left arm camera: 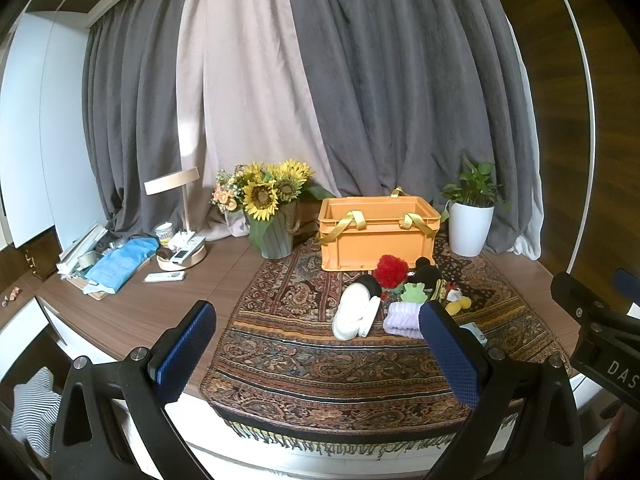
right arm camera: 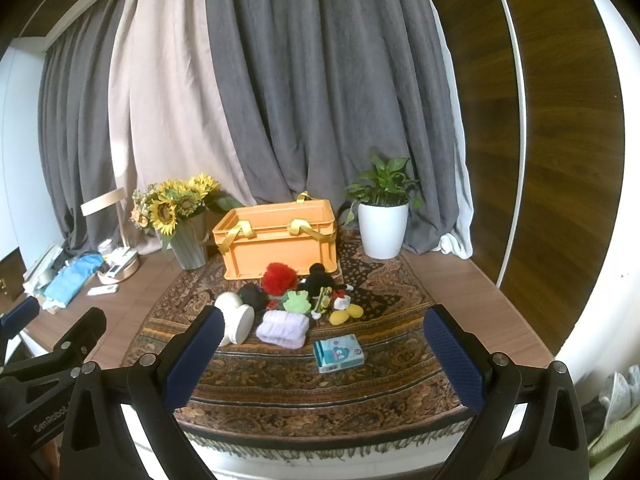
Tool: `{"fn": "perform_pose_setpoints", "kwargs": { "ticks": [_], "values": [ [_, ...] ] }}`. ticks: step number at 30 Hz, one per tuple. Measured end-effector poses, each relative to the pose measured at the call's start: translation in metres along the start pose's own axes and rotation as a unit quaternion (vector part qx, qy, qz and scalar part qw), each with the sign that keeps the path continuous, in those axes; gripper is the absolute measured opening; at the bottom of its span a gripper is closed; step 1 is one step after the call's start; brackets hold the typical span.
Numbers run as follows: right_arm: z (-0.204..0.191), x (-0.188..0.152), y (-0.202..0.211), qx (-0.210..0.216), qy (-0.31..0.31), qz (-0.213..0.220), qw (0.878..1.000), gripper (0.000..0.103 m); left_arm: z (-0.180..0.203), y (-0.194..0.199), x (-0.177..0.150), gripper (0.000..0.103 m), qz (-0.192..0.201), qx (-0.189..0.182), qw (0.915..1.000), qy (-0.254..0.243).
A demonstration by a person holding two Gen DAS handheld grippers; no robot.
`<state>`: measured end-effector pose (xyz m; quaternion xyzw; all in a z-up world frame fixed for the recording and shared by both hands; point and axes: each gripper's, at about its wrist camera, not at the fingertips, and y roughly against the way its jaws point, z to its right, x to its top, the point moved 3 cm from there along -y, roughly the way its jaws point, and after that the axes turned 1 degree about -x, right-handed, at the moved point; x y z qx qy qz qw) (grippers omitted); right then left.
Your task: Organize soft objects
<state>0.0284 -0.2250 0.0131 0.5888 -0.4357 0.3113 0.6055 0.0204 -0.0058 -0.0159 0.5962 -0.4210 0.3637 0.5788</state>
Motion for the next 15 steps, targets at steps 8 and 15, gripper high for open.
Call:
{"fn": "perform_pose_setpoints", "kwargs": {
  "ticks": [8, 15],
  "values": [
    [-0.0012, 0.0000, -0.0013, 0.001, 0.000, -0.001, 1.000, 0.101, -0.0001, -0.0006, -0.0012, 0.103, -0.001, -0.001, 1.0000, 0.000],
    [-0.0007, -0.0004, -0.0022, 0.001, 0.001, -0.002, 1.000, 0.101, 0.0008, -0.0006, -0.0036, 0.103, -0.002, -0.001, 1.0000, 0.000]
  ]
}}
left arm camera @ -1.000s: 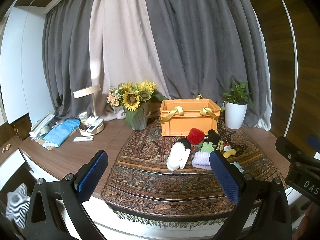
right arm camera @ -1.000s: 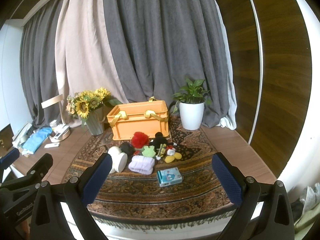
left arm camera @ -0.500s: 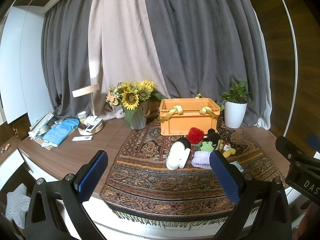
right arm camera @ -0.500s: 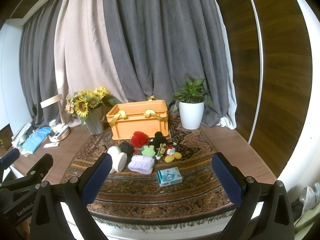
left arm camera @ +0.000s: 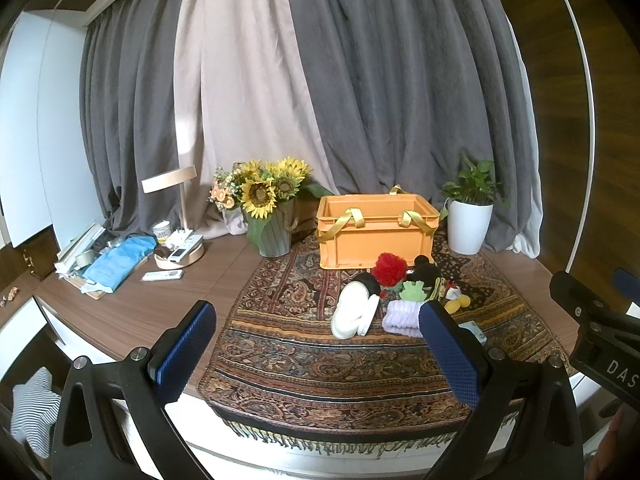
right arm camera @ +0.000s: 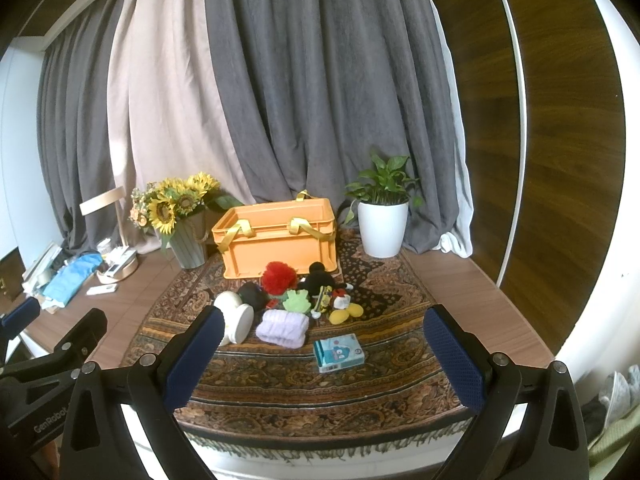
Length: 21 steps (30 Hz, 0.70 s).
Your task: Organize soft objects
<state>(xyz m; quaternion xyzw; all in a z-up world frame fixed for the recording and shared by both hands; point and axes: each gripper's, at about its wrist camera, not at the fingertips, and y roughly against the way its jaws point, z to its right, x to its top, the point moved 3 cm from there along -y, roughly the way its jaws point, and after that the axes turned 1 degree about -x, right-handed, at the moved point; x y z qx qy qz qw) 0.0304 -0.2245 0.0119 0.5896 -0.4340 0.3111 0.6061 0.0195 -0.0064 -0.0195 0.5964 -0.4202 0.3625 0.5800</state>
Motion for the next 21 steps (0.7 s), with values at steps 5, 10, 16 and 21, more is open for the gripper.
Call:
{"fn": "perform_pose_setpoints", "kwargs": {
  "ticks": [5, 10, 16, 21],
  "values": [
    [0.000, 0.001, 0.000, 0.000, 0.000, 0.000, 1.000, 0.101, 0.000, 0.000, 0.000, 0.103, -0.001, 0.000, 1.0000, 0.000],
    [0.000, -0.003, -0.004, 0.000, 0.001, -0.002, 1.000, 0.101, 0.001, -0.001, -0.002, 0.103, -0.002, -0.001, 1.0000, 0.000],
    [-0.001, -0.007, -0.007, -0.001, 0.001, -0.007, 1.000, 0.101, 0.001, -0.001, -0.002, 0.103, -0.002, -0.001, 1.0000, 0.000],
    [0.000, -0.019, -0.019, -0.001, -0.001, -0.030, 1.000, 0.101, 0.005, -0.006, -0.016, 0.103, -0.013, -0.003, 0.9999, -0.001]
  ]
}}
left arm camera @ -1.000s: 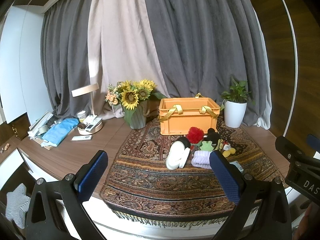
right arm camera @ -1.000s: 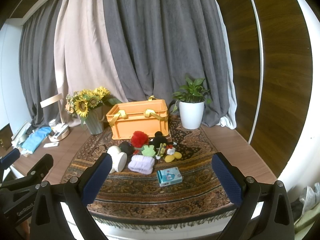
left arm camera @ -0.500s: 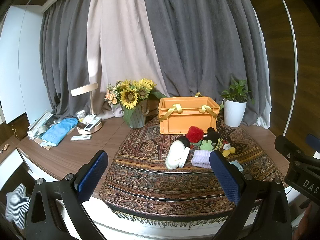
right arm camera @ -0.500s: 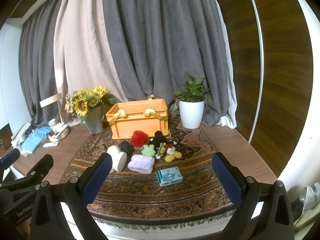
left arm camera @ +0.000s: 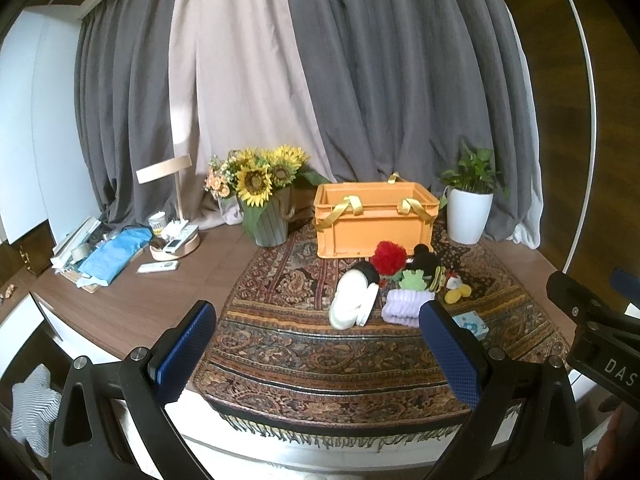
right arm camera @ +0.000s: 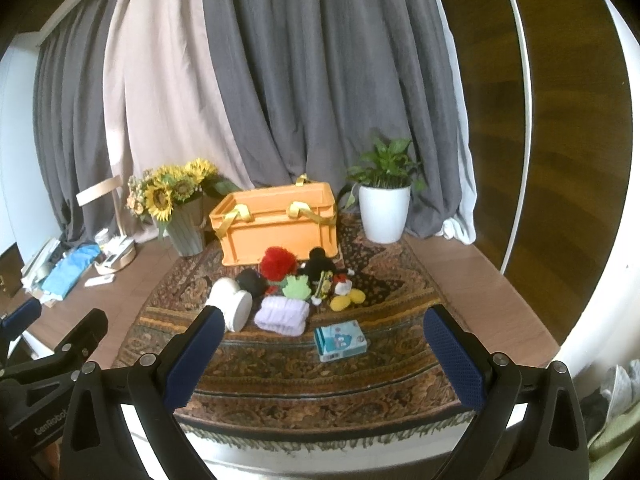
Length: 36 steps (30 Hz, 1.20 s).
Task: Organize soft objects
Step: 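Move both tools down toward the soft items on the rug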
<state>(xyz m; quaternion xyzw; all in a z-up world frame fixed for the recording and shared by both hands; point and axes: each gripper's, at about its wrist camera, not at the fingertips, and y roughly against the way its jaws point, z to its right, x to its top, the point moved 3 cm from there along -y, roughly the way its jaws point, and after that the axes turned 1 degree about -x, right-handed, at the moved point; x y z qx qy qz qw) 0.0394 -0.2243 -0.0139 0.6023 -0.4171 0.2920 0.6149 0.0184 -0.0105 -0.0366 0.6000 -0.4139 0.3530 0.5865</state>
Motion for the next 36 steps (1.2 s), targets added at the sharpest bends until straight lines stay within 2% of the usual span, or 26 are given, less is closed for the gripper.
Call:
{"fn": "perform_pose_setpoints", "kwargs": {
  "ticks": [7, 17, 25, 32, 36],
  "values": [
    [-0.004, -0.006, -0.020, -0.004, 0.004, -0.029, 1.000, 0.101, 0.002, -0.017, -0.012, 0.103, -0.025, 0.000, 0.9997, -0.002],
    [-0.010, -0.012, -0.073, -0.019, -0.009, -0.096, 0.995, 0.101, -0.002, -0.062, -0.005, 0.103, -0.066, -0.024, 0.9974, -0.015],
    [-0.018, -0.014, -0.132, -0.055, -0.011, -0.159, 0.986, 0.101, -0.001, -0.121, 0.000, 0.103, -0.093, -0.054, 0.9937, -0.032],
    [-0.021, -0.016, -0.182, -0.093, -0.008, -0.210, 0.973, 0.101, 0.004, -0.182, 0.004, 0.103, -0.115, -0.098, 0.9868, -0.058],
    [-0.018, -0.018, -0.202, -0.109, -0.003, -0.222, 0.969, 0.101, 0.009, -0.211, 0.003, 0.103, -0.125, -0.118, 0.9829, -0.067]
  ]
}}
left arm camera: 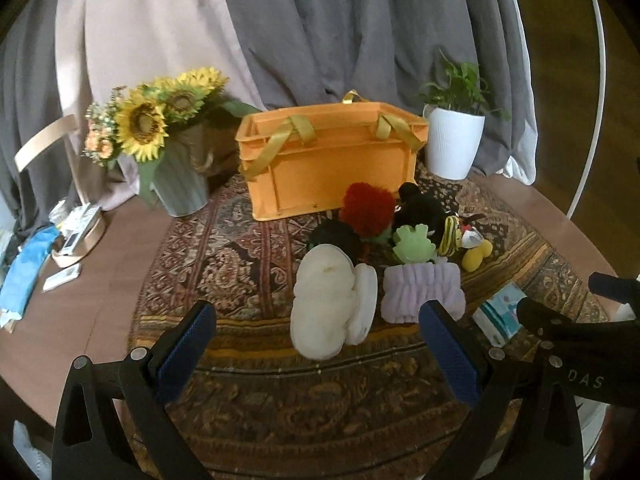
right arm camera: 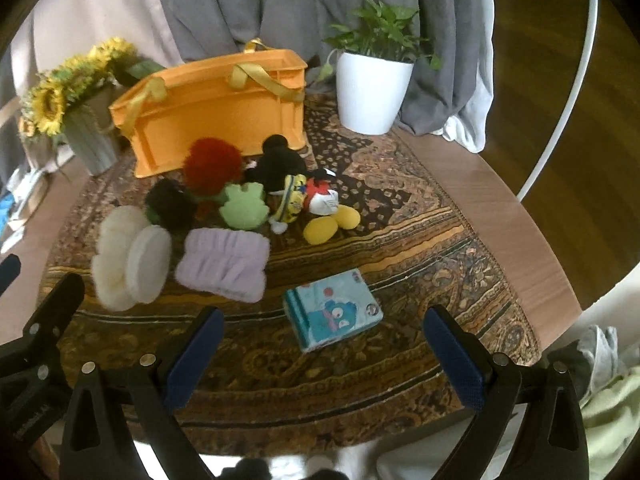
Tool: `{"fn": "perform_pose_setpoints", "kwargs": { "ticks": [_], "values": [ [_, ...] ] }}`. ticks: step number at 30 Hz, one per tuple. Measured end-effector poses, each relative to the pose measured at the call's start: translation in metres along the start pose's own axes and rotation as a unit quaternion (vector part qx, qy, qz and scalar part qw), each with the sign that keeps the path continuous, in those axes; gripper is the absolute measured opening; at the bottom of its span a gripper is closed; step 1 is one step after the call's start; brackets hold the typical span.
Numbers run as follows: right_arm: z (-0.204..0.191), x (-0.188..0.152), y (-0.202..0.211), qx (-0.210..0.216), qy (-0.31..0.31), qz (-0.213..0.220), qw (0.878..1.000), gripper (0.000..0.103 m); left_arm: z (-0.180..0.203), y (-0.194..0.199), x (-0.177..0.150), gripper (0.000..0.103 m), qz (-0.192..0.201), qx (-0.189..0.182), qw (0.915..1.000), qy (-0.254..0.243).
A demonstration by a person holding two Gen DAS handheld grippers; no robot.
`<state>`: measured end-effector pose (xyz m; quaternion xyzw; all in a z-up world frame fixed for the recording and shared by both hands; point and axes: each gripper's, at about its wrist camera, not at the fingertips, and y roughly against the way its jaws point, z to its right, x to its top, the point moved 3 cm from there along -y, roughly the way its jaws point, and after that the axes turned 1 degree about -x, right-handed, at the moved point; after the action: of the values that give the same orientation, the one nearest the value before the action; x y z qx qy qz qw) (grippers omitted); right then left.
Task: Organize soft objects
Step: 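Move both tools down toward the soft items on the rug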
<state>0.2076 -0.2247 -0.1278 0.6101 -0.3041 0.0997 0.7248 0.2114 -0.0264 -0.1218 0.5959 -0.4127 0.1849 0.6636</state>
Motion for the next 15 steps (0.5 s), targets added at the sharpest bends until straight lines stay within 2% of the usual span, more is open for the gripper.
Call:
{"fn": "perform_pose_setpoints", "kwargs": {
  "ticks": [6, 9, 15],
  "values": [
    [0.005, -0.001, -0.042, 0.021, 0.011, -0.032, 0.999, 0.101, 0.007, -0.033, -0.001, 0.103, -0.014, -0.001, 0.9999, -0.002],
    [0.006, -0.001, -0.062, 0.032, 0.035, -0.056, 0.997, 0.101, 0.015, -0.048, -0.006, 0.103, -0.018, 0.016, 0.9997, -0.001],
    [0.014, 0.003, -0.093, 0.053, 0.036, -0.094, 0.993, 0.101, 0.028, -0.072, -0.010, 0.098, -0.051, 0.041, 0.9979, 0.000]
  ]
}}
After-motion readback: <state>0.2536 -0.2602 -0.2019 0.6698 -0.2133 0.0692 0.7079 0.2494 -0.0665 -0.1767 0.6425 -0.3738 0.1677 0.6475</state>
